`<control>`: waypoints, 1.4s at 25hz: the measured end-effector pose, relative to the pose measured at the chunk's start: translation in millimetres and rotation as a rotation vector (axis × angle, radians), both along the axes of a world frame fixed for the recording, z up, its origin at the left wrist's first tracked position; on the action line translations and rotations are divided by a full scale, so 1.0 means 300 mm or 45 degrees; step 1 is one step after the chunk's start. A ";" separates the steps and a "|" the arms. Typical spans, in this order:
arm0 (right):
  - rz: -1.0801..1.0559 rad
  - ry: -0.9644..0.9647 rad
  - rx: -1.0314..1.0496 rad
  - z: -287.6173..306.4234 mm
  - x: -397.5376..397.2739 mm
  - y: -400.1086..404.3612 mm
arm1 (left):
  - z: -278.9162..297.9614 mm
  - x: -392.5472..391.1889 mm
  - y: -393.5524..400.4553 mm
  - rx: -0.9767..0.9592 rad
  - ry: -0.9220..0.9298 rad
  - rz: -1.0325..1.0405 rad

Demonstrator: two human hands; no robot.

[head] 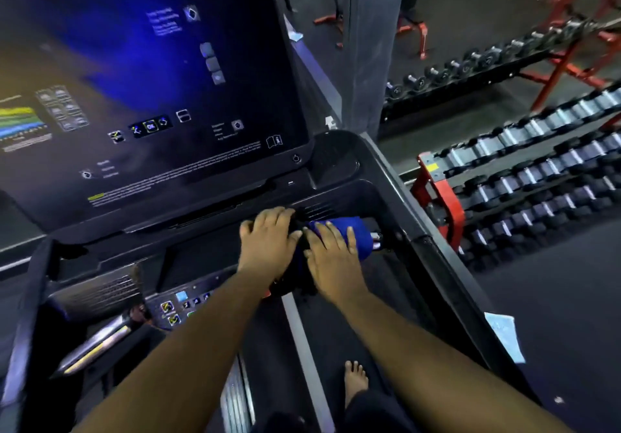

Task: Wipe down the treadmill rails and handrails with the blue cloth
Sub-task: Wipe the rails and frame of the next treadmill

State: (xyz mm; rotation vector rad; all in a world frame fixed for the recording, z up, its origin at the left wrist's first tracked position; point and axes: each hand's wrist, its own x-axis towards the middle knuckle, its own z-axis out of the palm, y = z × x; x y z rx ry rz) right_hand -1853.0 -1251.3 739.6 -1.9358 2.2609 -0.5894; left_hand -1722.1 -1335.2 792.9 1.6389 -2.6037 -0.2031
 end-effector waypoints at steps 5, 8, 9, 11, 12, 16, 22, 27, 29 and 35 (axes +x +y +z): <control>0.163 -0.021 0.356 0.112 -0.095 -0.200 | -0.038 0.079 -0.037 0.099 -0.144 -0.287; 0.050 0.118 0.118 0.019 -0.063 -0.085 | -0.033 0.083 -0.054 0.213 -0.130 -0.377; 0.008 0.198 0.046 -0.012 -0.035 -0.012 | -0.026 0.085 -0.064 0.227 -0.131 -0.406; 0.034 0.260 0.048 -0.043 -0.058 0.005 | -0.019 0.086 -0.081 0.198 -0.177 -0.500; 0.112 0.214 0.139 -0.021 -0.094 -0.041 | -0.016 0.087 -0.091 0.165 -0.224 -0.554; 0.010 0.059 0.203 0.048 -0.145 -0.154 | -0.030 0.084 -0.110 0.119 -0.236 -0.619; -0.881 -0.759 -0.292 -0.104 0.151 -0.065 | -0.027 0.082 -0.116 0.181 -0.206 -0.625; -1.642 -1.460 -0.693 -0.063 0.086 -0.191 | -0.047 0.080 -0.132 0.218 -0.174 -0.644; -1.509 -1.659 -0.650 -0.040 0.202 -0.169 | -0.053 0.078 -0.135 0.231 -0.161 -0.655; -0.672 -0.172 0.001 -0.082 0.026 -0.068 | -0.052 0.078 -0.136 0.246 -0.132 -0.675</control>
